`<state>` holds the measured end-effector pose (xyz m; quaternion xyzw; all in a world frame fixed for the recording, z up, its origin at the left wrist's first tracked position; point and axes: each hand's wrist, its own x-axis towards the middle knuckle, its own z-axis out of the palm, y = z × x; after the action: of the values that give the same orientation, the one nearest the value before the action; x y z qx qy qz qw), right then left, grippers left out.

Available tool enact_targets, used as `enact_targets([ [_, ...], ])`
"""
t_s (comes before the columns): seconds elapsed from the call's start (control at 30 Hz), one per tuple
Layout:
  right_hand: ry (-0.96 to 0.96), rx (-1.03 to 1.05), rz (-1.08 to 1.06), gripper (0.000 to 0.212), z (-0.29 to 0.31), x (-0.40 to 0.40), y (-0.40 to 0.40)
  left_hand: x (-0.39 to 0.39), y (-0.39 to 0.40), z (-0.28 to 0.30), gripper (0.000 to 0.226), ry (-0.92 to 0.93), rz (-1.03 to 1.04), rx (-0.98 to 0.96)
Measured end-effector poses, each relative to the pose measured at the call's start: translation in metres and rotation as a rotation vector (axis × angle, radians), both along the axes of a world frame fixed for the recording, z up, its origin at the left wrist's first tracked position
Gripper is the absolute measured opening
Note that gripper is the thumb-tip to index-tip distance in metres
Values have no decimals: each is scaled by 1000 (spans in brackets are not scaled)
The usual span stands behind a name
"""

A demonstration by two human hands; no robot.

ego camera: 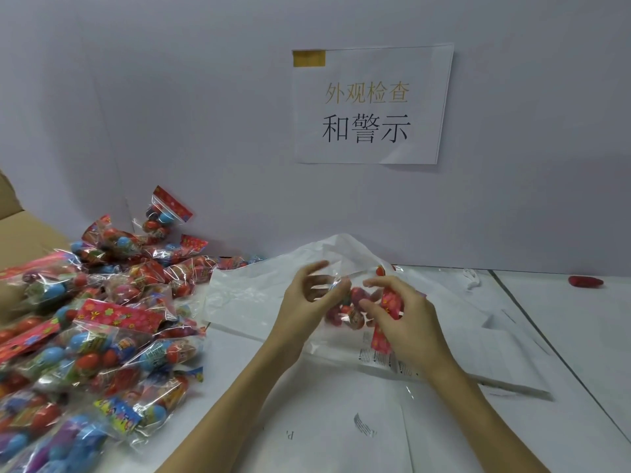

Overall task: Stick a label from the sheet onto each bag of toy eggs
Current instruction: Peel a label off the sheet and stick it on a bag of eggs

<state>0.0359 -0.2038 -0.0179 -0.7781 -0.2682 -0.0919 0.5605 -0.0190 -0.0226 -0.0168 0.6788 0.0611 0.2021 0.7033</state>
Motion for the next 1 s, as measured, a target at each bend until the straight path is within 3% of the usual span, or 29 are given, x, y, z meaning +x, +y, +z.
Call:
enact_targets([
  [0.07,99,129,-36,22,0,4,-3,1,0,0,65,54,-18,-91],
  [0.23,237,138,40,23,3,7,-6,0,7,-1,27,-20,-101,-111],
  [0.3,273,198,85,31,8,5,-7,0,8,1,28,-16,-130,-80],
  [0.4,275,277,97,19,9,7,-10,-2,4,3,35,-16,-161,-47],
  [0.57,537,487,162,19,8,9,-10,-1,-2,6,37,-24,-121,-56],
  [0.7,205,306,-27,13,7,9,-8,0,-1,3,25,-98,-58,-50],
  [0.77,216,314,23,25,7,8,-9,1,3,1,21,-184,-36,-34],
  [0.87,454,333,234,47,12,2,-5,-1,5,0,21,-257,-81,194],
  [0.93,414,317,211,35,11,1,-2,-3,4,-4,34,-258,-119,441],
  [1.0,303,294,117,13,9,4,-4,-3,1,-3,70,-198,-166,510],
])
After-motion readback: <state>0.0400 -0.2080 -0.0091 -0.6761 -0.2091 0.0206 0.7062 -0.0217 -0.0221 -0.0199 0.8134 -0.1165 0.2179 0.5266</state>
